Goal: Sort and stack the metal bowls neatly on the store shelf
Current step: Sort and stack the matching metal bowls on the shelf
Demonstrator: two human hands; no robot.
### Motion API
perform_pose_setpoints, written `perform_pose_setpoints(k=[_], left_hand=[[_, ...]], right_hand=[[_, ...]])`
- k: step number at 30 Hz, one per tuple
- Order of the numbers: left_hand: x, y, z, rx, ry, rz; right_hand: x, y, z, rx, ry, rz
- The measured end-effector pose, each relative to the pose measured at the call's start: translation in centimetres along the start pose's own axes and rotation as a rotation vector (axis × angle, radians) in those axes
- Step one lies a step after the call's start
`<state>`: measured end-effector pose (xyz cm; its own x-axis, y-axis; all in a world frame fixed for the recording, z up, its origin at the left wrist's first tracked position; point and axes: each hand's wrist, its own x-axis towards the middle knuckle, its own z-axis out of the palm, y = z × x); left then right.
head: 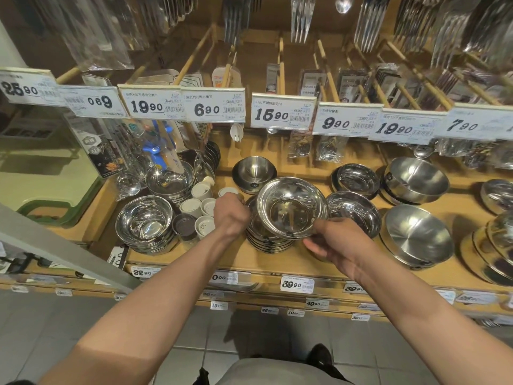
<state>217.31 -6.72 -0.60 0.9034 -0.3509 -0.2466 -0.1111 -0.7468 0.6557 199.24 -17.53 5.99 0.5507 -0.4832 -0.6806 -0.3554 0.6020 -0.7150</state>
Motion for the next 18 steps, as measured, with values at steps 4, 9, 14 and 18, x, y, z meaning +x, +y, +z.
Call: perform_pose_setpoints(k=[4, 9, 14, 18], left_hand=[[-0.04, -0.43, 0.12, 0.031, -0.014, 0.013], [-0.08, -0.79, 0.31, 0.046, -0.006, -0.021], [0.15, -0.87, 0.34, 0.034, -0.037, -0.051], [0.26, -0.84, 0.42, 0.037, -0.039, -0.061]], right_hand=[[0.09, -0.05, -0.03, 0.022, 0.001, -0.014], [0.2, 0.07, -0.09, 0.016, 0.0, -0.016], [0.31, 0.14, 0.01, 0.008, -0.001, -0.008], [0.4, 0.12, -0.04, 0.007, 0.007, -0.006]])
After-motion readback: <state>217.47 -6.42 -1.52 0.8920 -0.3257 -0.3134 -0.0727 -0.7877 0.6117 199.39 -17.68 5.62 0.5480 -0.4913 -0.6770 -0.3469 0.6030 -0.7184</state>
